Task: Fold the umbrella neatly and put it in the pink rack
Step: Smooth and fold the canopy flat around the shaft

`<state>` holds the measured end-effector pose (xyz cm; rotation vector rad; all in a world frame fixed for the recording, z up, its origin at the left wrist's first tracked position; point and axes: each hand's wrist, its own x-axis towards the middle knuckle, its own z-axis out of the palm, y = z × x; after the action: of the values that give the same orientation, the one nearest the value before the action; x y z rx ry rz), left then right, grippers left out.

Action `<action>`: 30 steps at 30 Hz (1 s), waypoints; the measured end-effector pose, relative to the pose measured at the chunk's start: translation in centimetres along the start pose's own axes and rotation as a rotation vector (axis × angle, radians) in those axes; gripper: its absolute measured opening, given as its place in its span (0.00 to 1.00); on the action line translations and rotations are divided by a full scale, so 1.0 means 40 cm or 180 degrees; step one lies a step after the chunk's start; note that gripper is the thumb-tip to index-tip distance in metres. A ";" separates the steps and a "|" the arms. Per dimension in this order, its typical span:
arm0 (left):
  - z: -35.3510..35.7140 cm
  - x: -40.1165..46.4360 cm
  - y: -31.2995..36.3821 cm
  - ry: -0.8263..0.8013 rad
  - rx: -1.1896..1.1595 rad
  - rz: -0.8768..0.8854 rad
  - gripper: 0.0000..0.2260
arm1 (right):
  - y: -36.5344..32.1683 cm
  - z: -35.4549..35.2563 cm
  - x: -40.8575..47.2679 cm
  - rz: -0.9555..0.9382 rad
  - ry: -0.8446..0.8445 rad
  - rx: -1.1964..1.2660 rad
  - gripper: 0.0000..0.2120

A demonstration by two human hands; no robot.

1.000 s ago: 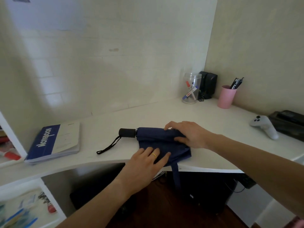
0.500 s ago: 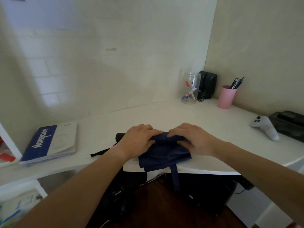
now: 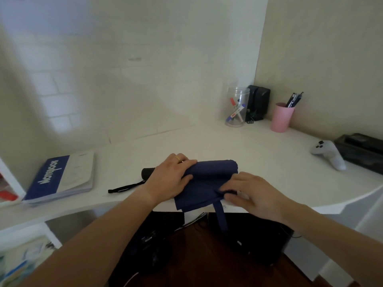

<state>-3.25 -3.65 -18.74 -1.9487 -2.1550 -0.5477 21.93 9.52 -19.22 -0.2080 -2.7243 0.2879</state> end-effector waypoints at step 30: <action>-0.023 -0.065 -0.014 -0.1110 0.0975 0.0966 0.26 | 0.051 -0.059 -0.007 -0.0451 -0.0133 -0.0323 0.09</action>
<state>-3.59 -6.42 -18.95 -2.2519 -1.9126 0.1757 23.33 11.84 -17.64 -0.0365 -2.7806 0.1152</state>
